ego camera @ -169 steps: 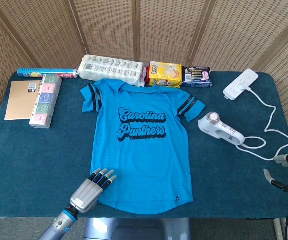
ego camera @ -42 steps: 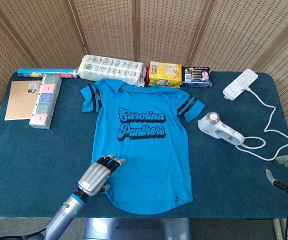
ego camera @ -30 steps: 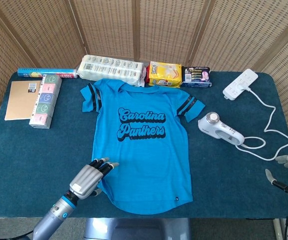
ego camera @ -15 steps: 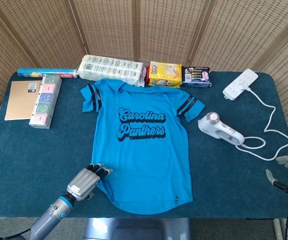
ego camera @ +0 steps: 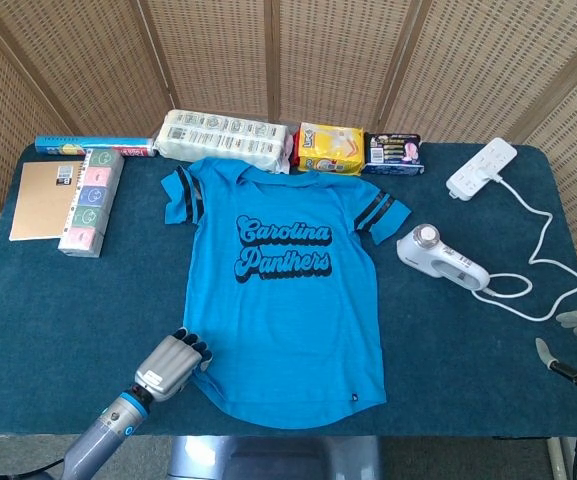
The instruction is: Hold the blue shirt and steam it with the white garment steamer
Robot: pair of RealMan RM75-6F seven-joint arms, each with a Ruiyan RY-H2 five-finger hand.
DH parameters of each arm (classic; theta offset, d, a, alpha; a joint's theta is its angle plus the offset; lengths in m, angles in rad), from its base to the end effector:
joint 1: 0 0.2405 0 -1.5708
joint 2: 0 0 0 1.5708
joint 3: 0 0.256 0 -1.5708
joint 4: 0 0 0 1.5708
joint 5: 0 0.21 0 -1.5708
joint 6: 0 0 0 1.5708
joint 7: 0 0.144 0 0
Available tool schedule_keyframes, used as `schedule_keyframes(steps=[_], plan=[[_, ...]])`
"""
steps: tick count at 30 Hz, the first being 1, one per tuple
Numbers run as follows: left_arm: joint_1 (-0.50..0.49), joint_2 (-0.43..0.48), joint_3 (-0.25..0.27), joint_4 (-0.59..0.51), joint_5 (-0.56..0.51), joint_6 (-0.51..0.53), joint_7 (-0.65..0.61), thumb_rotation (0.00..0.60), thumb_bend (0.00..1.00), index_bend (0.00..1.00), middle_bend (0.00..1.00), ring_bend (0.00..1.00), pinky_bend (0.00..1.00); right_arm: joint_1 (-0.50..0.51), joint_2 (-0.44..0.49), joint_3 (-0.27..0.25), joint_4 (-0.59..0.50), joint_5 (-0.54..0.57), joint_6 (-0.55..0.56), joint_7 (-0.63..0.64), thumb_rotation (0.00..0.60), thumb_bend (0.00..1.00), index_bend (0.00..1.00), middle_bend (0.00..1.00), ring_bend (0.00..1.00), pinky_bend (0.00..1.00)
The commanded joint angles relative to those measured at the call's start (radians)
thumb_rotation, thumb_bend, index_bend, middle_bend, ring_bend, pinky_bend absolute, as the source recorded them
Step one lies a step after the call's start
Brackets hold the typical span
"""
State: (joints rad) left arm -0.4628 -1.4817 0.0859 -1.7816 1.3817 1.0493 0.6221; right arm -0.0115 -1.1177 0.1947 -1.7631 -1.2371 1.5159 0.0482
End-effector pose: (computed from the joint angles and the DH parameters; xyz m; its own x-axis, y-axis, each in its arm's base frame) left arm -0.1753 0.1971 -0.0287 0.6165 0.3331 0.7134 0.7423 -0.5480 -0.3855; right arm -0.3205 -0.1727 0.1816 0.1926 0.1495 0.9698 -0.9462 0.2903 0.1432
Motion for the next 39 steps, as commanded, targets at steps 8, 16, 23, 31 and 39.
schedule_keyframes(steps=[8,16,23,31,39], plan=[[0.002,-0.018,0.010,0.008,-0.005,0.007,0.058,0.600,0.39,0.55,0.49,0.38,0.38,-0.004,0.006,0.000,-0.008,-0.001,0.006,0.000,0.478,0.32,0.41,0.44,0.44,0.39],[-0.002,-0.028,0.015,0.008,-0.010,0.001,0.080,0.600,0.40,0.59,0.49,0.38,0.38,-0.004,0.005,0.001,-0.010,-0.002,0.007,0.000,0.479,0.32,0.41,0.45,0.44,0.39],[0.004,-0.061,0.012,0.029,0.017,0.034,0.113,0.600,0.45,0.78,0.64,0.52,0.49,-0.001,0.007,0.002,-0.015,-0.005,0.006,-0.003,0.480,0.32,0.41,0.45,0.44,0.39],[0.020,-0.091,-0.007,0.061,0.041,0.076,0.046,0.600,0.45,0.81,0.71,0.57,0.53,0.020,0.009,0.008,-0.019,-0.010,-0.019,-0.005,0.482,0.32,0.41,0.45,0.44,0.39],[0.030,-0.085,-0.020,0.064,0.072,0.105,-0.044,0.600,0.45,0.81,0.71,0.57,0.54,0.101,0.010,0.042,-0.049,-0.031,-0.094,-0.017,0.477,0.32,0.41,0.45,0.44,0.40]])
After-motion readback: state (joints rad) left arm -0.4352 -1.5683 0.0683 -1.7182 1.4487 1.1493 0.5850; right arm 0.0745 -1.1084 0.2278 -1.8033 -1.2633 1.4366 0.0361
